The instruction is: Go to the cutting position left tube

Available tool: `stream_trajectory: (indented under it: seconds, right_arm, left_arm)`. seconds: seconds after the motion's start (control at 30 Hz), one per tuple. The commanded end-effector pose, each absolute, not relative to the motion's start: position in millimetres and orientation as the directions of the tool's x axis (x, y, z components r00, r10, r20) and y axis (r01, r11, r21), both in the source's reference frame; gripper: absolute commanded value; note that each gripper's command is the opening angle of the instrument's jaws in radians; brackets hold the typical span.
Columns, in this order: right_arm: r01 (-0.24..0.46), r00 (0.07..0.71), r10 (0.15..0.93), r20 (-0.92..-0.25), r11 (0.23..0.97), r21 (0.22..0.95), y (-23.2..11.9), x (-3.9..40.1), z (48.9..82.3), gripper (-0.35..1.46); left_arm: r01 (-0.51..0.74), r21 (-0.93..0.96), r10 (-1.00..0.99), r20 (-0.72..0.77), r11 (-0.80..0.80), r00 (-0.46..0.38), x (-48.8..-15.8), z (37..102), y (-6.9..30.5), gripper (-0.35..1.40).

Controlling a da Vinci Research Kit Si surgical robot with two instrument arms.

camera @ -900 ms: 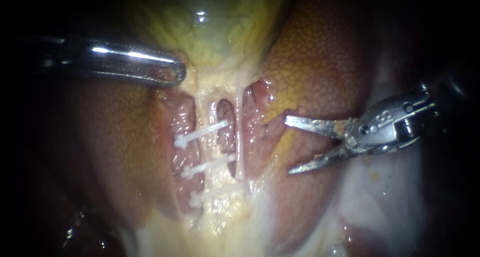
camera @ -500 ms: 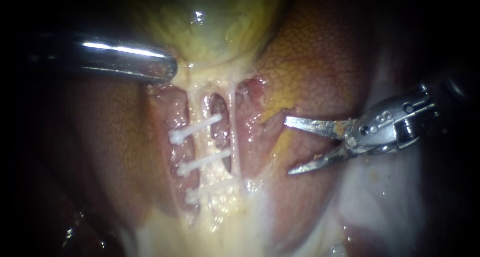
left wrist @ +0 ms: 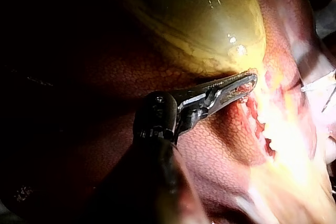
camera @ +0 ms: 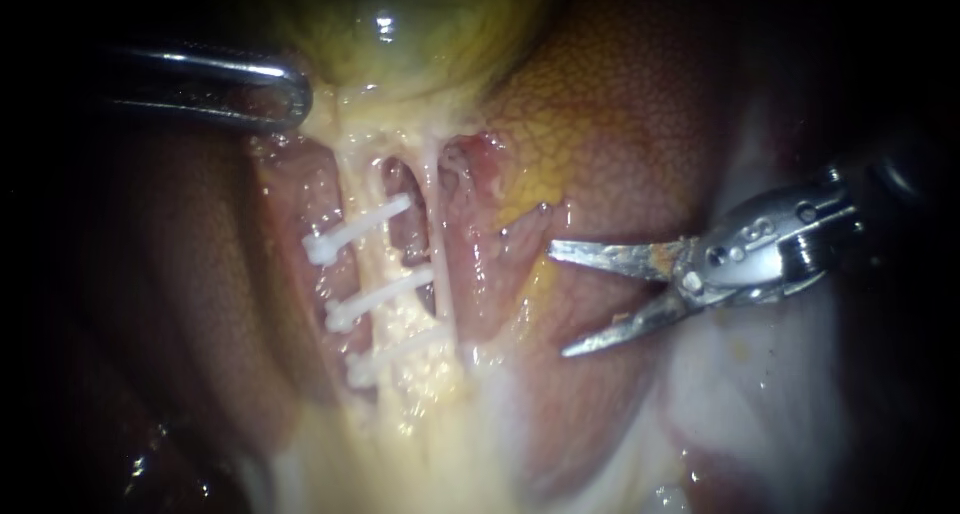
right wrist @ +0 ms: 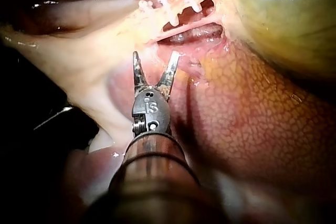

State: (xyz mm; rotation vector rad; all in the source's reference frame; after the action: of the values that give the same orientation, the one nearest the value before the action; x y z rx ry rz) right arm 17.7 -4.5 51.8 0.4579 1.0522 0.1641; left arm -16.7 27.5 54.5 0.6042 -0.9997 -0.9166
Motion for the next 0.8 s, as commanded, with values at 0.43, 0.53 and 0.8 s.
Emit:
stream_trajectory:
  seconds: [0.43,0.53,0.8]
  right_arm:
    - [0.133,0.425,0.452,-0.784,0.826,0.548,-3.3,22.3,53.7,1.29]
    - [0.141,0.418,0.466,-0.780,0.815,0.562,-3.2,22.9,54.4,1.29]
    - [0.155,0.422,0.482,-0.768,0.796,0.585,-3.5,24.1,56.7,1.29]
  left_arm:
    - [0.368,0.784,-0.866,0.441,0.499,0.236,-17.0,54.2,27.3,-0.35]
    - [0.369,0.784,-0.866,0.441,0.499,0.235,-17.0,54.2,27.3,-0.35]
    - [0.370,0.784,-0.866,0.441,0.499,0.235,-17.1,54.2,27.2,-0.35]
